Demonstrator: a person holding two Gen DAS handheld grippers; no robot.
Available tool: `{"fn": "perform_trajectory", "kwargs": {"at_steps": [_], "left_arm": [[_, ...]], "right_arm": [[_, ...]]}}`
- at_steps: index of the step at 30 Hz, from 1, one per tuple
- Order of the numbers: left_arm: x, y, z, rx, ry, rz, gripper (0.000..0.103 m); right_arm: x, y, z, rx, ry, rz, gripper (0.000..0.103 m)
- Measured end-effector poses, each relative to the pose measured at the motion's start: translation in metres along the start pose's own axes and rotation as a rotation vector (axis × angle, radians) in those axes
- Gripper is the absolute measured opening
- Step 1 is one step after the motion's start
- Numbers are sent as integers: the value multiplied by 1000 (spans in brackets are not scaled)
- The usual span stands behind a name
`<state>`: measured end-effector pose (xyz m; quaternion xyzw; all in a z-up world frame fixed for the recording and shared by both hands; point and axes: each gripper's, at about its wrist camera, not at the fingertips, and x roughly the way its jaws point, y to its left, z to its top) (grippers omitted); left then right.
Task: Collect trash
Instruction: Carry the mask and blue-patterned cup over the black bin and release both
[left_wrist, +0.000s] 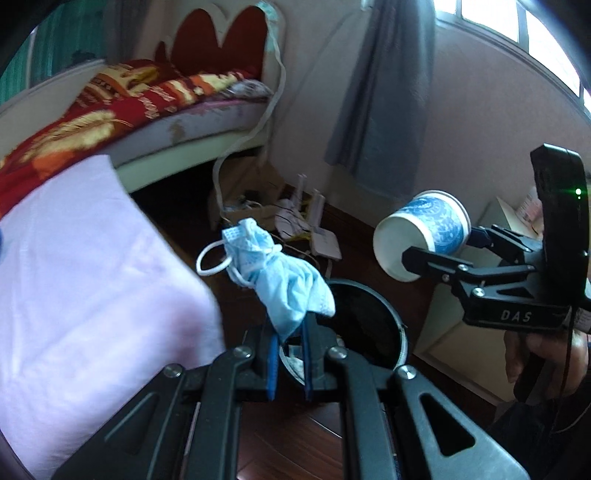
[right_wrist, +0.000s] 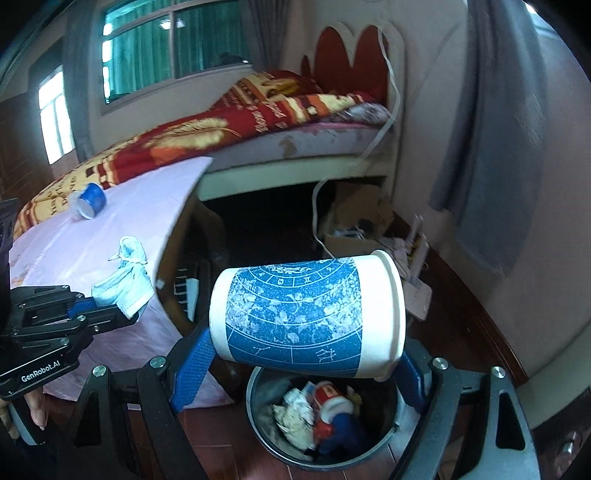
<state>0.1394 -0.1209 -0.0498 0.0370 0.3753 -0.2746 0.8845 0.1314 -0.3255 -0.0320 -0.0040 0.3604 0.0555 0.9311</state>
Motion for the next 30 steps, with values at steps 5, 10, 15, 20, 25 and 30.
{"fn": "perform_trajectory", "kwargs": {"at_steps": [5, 10, 15, 20, 25, 30], "left_arm": [[32, -17, -6, 28, 68, -69, 12], [65, -28, -15, 44, 146, -117, 12], [98, -32, -23, 47, 227, -163, 12], [113, -36, -32, 39, 264, -193, 12], [137, -36, -38, 25, 325, -217, 23], [140, -23, -48, -8, 315, -150, 88]], "right_arm": [[11, -27, -28, 18, 52, -9, 86], [25, -49, -56, 32, 107, -7, 86], [51, -58, -74, 2, 178, 10, 86], [78, -60, -92, -34, 255, 40, 86], [104, -55, -99, -83, 295, 74, 87], [126, -70, -113, -83, 379, -36, 103]]}}
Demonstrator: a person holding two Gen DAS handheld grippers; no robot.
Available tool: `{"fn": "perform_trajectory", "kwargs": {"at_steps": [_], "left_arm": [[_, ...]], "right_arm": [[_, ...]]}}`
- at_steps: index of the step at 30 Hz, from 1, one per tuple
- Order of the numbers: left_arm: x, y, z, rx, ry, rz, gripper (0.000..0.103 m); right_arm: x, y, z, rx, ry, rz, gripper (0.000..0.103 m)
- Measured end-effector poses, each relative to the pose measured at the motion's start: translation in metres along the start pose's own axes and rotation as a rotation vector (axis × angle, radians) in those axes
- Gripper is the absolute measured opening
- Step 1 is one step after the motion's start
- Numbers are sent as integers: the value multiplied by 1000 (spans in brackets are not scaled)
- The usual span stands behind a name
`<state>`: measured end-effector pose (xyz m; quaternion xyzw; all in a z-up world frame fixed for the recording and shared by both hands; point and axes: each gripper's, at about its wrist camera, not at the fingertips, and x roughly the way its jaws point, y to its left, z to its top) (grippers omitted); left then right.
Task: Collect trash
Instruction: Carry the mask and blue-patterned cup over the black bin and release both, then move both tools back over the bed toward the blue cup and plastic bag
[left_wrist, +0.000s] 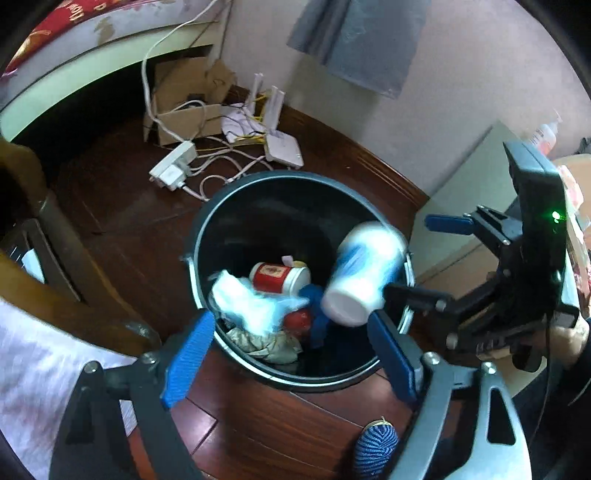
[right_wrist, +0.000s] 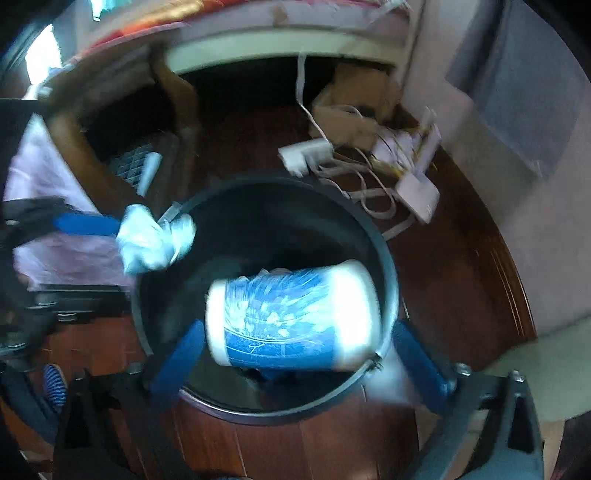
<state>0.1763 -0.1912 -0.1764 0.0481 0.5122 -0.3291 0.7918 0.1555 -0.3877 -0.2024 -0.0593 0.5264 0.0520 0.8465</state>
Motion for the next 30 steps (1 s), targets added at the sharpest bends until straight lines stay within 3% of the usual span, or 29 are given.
{"fn": "perform_trajectory", "kwargs": {"at_steps": [5, 17, 30], "left_arm": [[-9, 10, -9, -29, -33, 66, 98], [-45, 7, -14, -25, -116, 142, 98], [-110, 13, -29, -52, -209, 246, 98]], "right_arm": [[-5, -15, -2, 51, 14, -54, 103], [-47, 10, 10, 39, -64, -58, 103], [-111, 47, 30, -15, -202, -15, 103]]}}
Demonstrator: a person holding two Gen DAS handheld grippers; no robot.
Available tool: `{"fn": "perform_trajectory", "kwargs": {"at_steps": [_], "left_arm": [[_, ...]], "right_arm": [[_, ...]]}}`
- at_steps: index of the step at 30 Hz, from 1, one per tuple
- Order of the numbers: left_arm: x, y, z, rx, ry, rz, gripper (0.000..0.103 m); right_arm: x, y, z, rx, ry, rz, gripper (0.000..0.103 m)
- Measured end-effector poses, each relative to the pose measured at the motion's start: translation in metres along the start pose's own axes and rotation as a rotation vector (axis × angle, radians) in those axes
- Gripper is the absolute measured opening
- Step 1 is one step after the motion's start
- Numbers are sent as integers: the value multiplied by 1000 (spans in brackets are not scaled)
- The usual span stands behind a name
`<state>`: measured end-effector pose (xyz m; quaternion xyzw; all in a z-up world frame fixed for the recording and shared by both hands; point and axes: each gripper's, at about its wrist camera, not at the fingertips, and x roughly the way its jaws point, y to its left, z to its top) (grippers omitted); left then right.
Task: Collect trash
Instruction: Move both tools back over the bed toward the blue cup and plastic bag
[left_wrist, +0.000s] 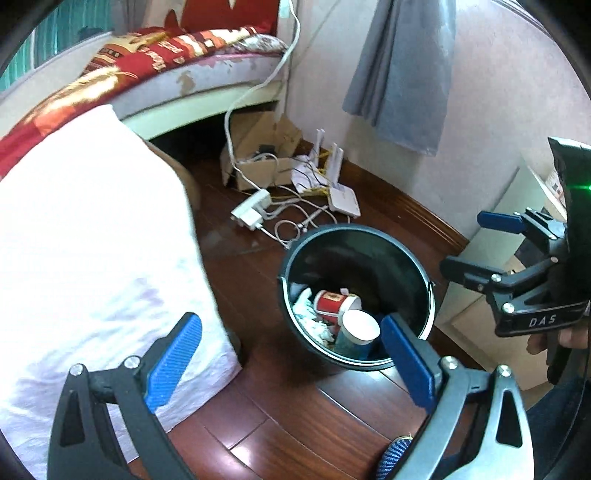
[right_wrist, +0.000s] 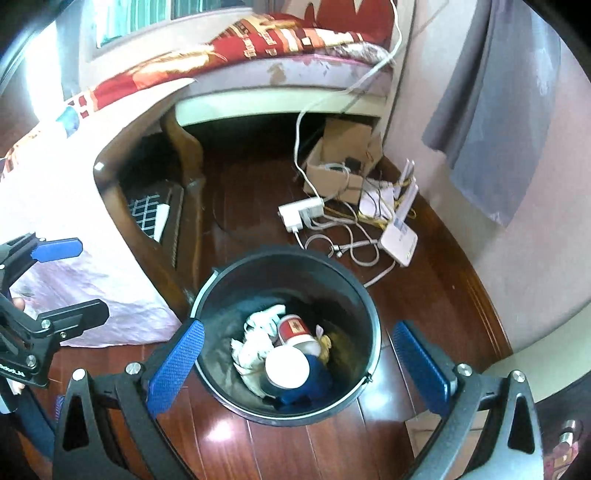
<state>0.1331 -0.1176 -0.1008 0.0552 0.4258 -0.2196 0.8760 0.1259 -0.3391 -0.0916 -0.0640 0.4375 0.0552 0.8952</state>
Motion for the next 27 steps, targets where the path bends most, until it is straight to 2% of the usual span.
{"fn": "perform_trajectory", "kwargs": {"at_steps": [7, 15, 20, 24, 27], "left_arm": [[-38, 17, 3, -16, -69, 63, 98], [-70, 58, 2, -83, -124, 130, 98], [-99, 105, -5, -154, -165, 206, 98], [-123, 158, -15, -238, -186, 285, 98], [-140, 194, -24, -300, -203, 336, 98]], "right_arm": [[-22, 24, 21, -26, -72, 39, 103], [-35, 65, 51, -73, -155, 98, 103], [-37, 102, 78, -106, -221, 177, 103], [-26, 145, 106, -126, -195, 248, 103], [-23, 186, 130, -172, -194, 266, 103]]}}
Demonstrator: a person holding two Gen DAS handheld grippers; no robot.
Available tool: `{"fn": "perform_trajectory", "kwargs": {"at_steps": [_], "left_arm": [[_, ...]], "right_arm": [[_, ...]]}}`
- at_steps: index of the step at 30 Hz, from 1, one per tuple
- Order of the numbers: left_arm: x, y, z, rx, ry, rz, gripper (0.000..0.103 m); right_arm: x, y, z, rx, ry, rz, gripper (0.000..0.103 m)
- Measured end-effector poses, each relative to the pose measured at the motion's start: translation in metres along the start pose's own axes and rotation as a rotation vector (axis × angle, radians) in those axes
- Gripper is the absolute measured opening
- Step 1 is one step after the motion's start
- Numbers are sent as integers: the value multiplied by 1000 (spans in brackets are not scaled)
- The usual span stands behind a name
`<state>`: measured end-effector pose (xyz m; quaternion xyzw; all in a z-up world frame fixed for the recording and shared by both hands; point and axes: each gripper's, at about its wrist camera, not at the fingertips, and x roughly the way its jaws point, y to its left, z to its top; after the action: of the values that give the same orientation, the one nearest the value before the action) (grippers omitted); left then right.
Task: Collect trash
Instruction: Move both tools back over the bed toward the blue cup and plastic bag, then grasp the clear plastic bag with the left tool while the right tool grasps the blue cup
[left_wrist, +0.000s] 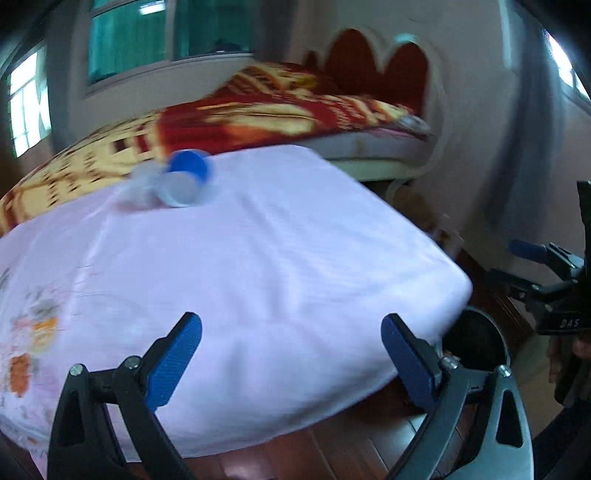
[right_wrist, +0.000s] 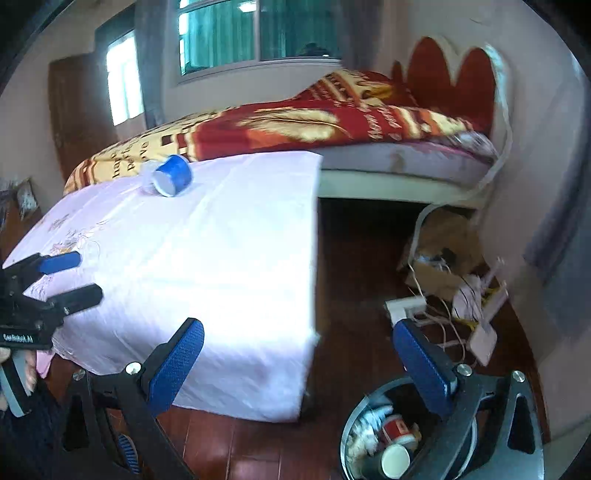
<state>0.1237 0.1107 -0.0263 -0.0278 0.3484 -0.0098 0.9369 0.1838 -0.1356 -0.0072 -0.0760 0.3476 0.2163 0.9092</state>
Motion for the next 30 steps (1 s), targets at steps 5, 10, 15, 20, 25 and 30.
{"fn": "perform_trajectory", "kwargs": {"at_steps": [5, 10, 15, 20, 25, 30], "left_arm": [[-5, 68, 7, -84, -18, 83, 94], [10, 106, 17, -140, -11, 115, 87], [38, 136, 27, -190, -1, 136, 84], [65, 162, 40, -225, 26, 134, 82], [85, 178, 53, -237, 32, 137, 82], [95, 187, 57, -230, 42, 138, 82]], "right_arm": [[34, 55, 46, -85, -32, 84, 103], [87, 112, 94, -177, -26, 162, 103], [150, 150, 135, -231, -7, 206, 103], [203, 165, 159, -254, 10, 228, 103], [254, 182, 184, -312, 32, 236, 103], [282, 195, 200, -382, 17, 262, 103]]}}
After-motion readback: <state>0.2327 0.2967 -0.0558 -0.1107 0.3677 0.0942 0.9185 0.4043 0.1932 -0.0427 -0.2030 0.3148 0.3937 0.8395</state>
